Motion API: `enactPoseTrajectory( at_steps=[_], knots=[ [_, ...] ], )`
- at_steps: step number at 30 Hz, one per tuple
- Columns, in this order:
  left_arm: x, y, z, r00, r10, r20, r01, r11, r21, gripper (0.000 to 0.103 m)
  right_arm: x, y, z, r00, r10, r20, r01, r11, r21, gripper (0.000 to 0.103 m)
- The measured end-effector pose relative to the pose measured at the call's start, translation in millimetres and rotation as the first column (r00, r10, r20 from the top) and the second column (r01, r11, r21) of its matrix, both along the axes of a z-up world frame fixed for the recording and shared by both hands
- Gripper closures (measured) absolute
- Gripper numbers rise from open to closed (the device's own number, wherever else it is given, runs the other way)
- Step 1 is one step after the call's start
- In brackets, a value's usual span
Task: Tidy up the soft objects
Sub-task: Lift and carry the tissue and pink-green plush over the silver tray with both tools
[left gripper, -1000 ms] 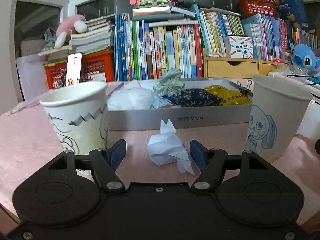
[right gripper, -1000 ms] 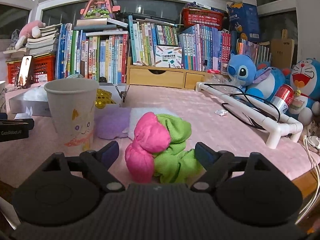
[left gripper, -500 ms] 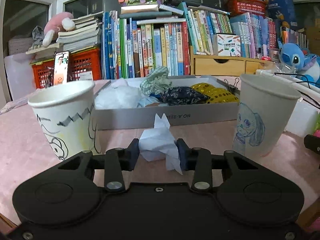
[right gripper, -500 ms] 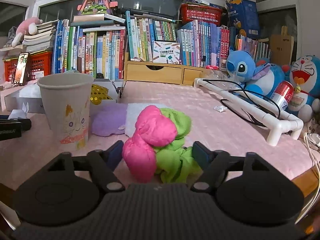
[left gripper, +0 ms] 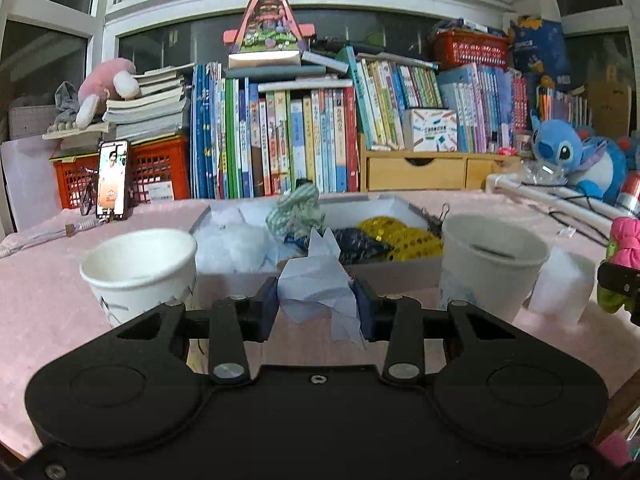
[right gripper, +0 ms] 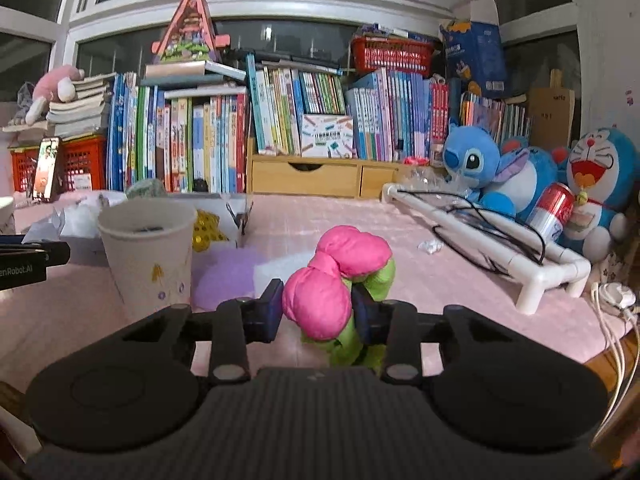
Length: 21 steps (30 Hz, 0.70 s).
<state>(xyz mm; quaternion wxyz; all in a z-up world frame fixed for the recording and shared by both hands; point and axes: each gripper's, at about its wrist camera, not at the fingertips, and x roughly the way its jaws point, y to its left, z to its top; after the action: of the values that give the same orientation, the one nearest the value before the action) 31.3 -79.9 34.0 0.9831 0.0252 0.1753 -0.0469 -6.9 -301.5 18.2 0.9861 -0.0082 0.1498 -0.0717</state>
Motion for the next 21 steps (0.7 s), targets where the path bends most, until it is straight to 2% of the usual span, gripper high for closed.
enactPoseTrajectory(
  at_steps=[8, 12, 15, 18, 21],
  knots=[
    [3, 12, 36, 0.999, -0.027, 0.021, 0.027, 0.999, -0.028, 0.065, 3, -2, 30, 0.996, 0.045, 0.077, -0.045, 0.999, -0.001, 0.062],
    [25, 28, 59, 0.997, -0.054, -0.061, 0.046, 0.991, -0.123, 0.065, 20, -10, 50, 0.989, 0.11, 0.103, -0.116, 0.991, 0.061, 0.062],
    [40, 39, 77, 0.995, -0.057, -0.077, 0.046, 0.99, -0.135, 0.065, 38, -14, 65, 0.979, 0.173, 0.107, -0.184, 0.978, 0.104, 0.062],
    [61, 53, 97, 0.99, -0.078, -0.121, 0.055, 0.981, -0.186, 0.065, 60, -17, 79, 0.968, 0.232, 0.094, -0.244, 0.959, 0.146, 0.062],
    [82, 60, 115, 0.986, -0.095, -0.138, 0.067, 0.98, -0.19, 0.065, 83, -17, 91, 0.955, 0.284, 0.08, -0.295, 0.937, 0.186, 0.062]
  ],
)
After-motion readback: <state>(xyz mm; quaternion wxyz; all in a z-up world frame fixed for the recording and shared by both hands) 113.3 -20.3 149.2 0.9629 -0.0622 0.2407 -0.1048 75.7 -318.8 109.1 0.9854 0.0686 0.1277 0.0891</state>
